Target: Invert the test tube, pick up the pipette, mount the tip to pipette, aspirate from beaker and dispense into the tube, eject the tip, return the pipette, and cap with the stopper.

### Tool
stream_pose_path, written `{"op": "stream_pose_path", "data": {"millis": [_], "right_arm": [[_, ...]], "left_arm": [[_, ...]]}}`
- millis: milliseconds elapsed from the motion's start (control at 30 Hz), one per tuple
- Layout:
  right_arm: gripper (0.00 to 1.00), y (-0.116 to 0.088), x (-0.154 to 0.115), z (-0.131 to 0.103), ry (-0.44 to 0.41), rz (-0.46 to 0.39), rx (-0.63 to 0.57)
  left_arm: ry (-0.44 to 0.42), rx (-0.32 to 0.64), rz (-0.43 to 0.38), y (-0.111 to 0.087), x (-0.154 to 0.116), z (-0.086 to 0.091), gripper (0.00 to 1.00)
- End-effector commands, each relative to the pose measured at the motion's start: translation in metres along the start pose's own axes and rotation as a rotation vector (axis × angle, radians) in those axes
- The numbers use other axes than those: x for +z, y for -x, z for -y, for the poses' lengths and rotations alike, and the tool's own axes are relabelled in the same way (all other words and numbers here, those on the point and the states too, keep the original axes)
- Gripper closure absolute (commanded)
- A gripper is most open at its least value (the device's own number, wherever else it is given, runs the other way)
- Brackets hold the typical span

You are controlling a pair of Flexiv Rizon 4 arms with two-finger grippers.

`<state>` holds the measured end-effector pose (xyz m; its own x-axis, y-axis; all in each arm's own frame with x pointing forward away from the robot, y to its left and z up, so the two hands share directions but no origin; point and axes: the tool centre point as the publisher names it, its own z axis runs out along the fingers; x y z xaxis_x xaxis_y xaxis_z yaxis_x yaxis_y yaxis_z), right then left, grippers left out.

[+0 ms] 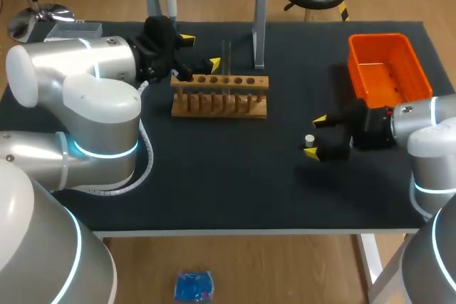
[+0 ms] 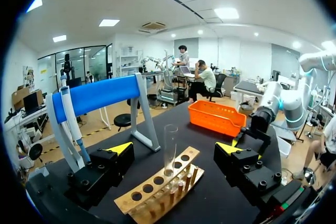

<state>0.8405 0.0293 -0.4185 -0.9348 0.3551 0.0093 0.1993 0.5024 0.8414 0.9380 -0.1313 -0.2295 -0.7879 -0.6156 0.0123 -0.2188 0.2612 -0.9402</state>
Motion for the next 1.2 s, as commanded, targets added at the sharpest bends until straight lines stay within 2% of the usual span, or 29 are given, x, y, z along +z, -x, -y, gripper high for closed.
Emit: {"op": "stream_pose_path", "data": {"millis": [33, 167, 300, 533, 700, 900, 1200], "right_arm": [[0.06, 0.0021, 0.0095, 0.0041, -0.008, 0.001, -0.002], [0.24, 0.0030, 0.0121, 0.0053, -0.013, 0.000, -0.003], [0.33, 0.0030, 0.0125, 0.0055, -0.013, 0.000, -0.001], [0.38, 0.0045, 0.0140, 0.0050, -0.011, 0.001, -0.001], [0.34, 0.0046, 0.0144, 0.0051, -0.011, 0.003, -0.006], [0.47, 0.0053, 0.0148, 0.0063, -0.011, 0.008, 0.013], [0.51, 0.0071, 0.0149, 0.0047, -0.001, 0.020, 0.018]], "left_arm": [[-0.004, -0.001, 0.001, -0.0005, 0.0011, -0.0008, 0.00], [-0.004, -0.001, 0.001, -0.0005, 0.0011, -0.0008, 0.00], [-0.004, -0.001, 0.001, -0.0005, 0.0011, -0.0008, 0.00], [-0.004, -0.001, 0.001, -0.0005, 0.0011, -0.0008, 0.00], [-0.004, -0.001, 0.001, -0.0005, 0.0011, -0.0008, 0.00], [-0.004, -0.001, 0.001, -0.0005, 0.0011, -0.0008, 0.00], [-0.004, -0.001, 0.001, -0.0005, 0.0011, -0.0008, 0.00]]}}
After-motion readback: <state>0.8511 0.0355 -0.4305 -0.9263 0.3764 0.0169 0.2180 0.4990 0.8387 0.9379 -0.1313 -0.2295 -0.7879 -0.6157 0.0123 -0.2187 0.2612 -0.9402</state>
